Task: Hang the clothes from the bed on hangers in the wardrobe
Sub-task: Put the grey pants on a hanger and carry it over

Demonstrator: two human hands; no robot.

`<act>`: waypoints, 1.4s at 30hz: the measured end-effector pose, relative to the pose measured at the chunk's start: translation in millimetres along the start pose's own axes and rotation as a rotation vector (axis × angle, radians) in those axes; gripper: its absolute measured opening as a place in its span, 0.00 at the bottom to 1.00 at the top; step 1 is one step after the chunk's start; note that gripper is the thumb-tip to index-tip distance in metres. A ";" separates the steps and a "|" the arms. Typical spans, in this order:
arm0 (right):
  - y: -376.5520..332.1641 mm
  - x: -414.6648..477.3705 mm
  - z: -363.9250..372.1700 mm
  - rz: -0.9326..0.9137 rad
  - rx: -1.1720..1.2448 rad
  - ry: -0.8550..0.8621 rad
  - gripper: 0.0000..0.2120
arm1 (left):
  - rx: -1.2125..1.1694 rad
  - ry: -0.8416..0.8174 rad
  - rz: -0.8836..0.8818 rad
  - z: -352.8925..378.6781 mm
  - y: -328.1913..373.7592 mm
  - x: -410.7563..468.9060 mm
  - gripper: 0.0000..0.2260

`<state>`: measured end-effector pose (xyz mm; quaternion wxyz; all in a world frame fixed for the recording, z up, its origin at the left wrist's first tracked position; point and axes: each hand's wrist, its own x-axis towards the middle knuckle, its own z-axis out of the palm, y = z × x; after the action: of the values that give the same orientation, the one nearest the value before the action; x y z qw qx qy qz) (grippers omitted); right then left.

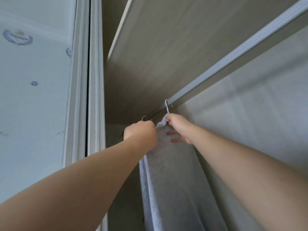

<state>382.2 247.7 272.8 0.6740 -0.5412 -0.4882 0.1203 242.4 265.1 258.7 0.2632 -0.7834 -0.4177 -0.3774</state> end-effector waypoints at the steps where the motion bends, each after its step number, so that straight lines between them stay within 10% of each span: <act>1: 1.8 -2.7 -1.3 -0.008 0.008 0.004 0.14 | 0.032 -0.010 0.016 -2.7 -0.1 -3.4 0.12; 10: -32.7 -73.0 -5.9 -0.460 -0.316 0.207 0.19 | -0.016 0.382 0.314 -56.5 -50.0 -55.3 0.17; 19: -63.9 -199.8 103.4 -0.960 -0.826 0.257 0.26 | -0.008 0.477 0.152 -100.4 -204.4 -161.4 0.25; 42: 49.0 -683.8 605.1 -0.927 -0.216 -0.995 0.29 | 0.398 -0.233 -0.739 -198.7 -565.0 -764.0 0.33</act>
<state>-414.9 164.8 -167.4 0.2940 -0.2211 -0.9299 0.0043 -593.2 61.8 -191.7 0.2073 -0.5529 -0.7615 -0.2674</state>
